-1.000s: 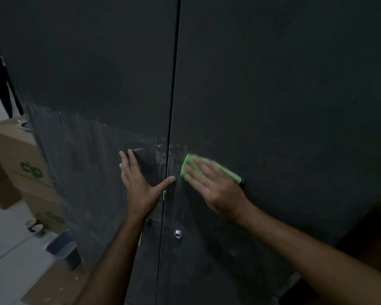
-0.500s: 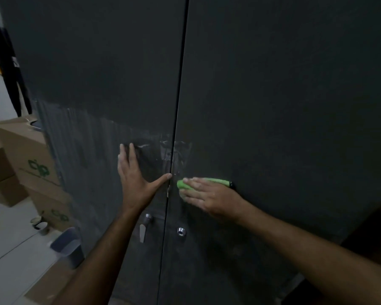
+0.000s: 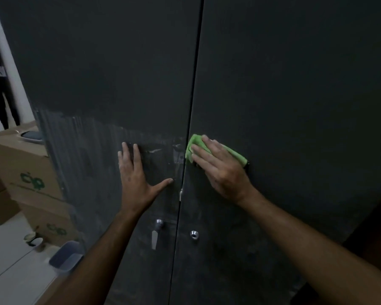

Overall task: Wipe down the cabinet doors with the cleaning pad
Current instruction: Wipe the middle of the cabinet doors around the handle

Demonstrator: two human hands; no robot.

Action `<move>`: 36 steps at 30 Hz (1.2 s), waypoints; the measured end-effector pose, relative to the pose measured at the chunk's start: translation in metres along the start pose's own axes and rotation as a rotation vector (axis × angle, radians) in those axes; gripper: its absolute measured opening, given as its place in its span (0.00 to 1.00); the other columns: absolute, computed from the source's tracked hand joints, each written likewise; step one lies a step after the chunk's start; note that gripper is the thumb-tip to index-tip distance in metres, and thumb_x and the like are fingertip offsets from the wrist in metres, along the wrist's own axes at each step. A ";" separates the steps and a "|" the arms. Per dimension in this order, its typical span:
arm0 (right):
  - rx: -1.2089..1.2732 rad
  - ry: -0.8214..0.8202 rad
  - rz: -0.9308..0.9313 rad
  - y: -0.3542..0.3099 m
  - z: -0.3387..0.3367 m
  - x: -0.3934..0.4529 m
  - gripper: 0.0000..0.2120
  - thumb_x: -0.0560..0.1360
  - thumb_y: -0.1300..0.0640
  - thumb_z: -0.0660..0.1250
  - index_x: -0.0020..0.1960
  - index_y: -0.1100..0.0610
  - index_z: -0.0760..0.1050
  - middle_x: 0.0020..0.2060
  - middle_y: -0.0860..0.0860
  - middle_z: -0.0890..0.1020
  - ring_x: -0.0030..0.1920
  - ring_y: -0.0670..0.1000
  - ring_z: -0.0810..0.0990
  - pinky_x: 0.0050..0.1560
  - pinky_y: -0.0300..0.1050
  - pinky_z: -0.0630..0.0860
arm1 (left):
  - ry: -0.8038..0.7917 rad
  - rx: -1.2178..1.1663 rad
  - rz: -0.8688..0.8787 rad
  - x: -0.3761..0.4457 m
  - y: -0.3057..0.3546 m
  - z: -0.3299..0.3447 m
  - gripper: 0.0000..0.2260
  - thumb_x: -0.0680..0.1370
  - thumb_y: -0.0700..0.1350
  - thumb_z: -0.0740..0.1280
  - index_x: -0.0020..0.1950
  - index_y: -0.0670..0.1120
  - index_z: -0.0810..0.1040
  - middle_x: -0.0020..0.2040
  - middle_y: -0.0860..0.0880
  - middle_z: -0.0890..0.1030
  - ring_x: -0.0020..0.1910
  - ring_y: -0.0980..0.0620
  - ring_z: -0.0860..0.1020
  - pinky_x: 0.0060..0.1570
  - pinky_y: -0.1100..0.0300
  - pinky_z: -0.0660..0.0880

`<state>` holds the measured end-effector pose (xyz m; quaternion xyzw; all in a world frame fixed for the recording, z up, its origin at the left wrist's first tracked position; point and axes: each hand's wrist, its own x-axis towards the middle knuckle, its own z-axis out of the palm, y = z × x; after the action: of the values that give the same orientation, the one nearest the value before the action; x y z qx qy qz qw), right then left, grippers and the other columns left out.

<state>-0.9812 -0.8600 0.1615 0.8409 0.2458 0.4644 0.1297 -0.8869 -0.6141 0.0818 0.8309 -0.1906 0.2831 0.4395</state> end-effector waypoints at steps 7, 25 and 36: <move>-0.063 -0.323 -0.459 -0.014 0.006 -0.014 0.22 0.78 0.61 0.68 0.71 0.56 0.76 0.73 0.53 0.75 0.76 0.57 0.70 0.78 0.53 0.60 | -0.077 -0.108 -0.203 0.002 -0.012 0.000 0.70 0.60 0.73 0.78 0.85 0.53 0.34 0.84 0.51 0.31 0.83 0.40 0.33 0.80 0.35 0.43; -0.122 -0.145 -0.319 -0.042 0.029 0.001 0.18 0.79 0.61 0.69 0.69 0.57 0.79 0.70 0.54 0.78 0.73 0.57 0.74 0.73 0.53 0.71 | -0.040 -0.092 -0.195 0.003 -0.016 0.003 0.70 0.61 0.74 0.77 0.85 0.48 0.37 0.85 0.50 0.33 0.84 0.41 0.34 0.81 0.45 0.40; -0.125 -0.162 -0.219 -0.050 0.039 0.014 0.23 0.75 0.54 0.71 0.70 0.53 0.78 0.71 0.49 0.77 0.67 0.57 0.77 0.63 0.53 0.77 | 0.072 -0.061 -0.278 0.010 -0.060 -0.025 0.64 0.62 0.72 0.77 0.86 0.47 0.45 0.86 0.44 0.43 0.85 0.42 0.45 0.79 0.48 0.47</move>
<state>-0.9570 -0.8098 0.1279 0.8340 0.2954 0.3927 0.2509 -0.8525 -0.5613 0.0623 0.8250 -0.0664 0.2431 0.5058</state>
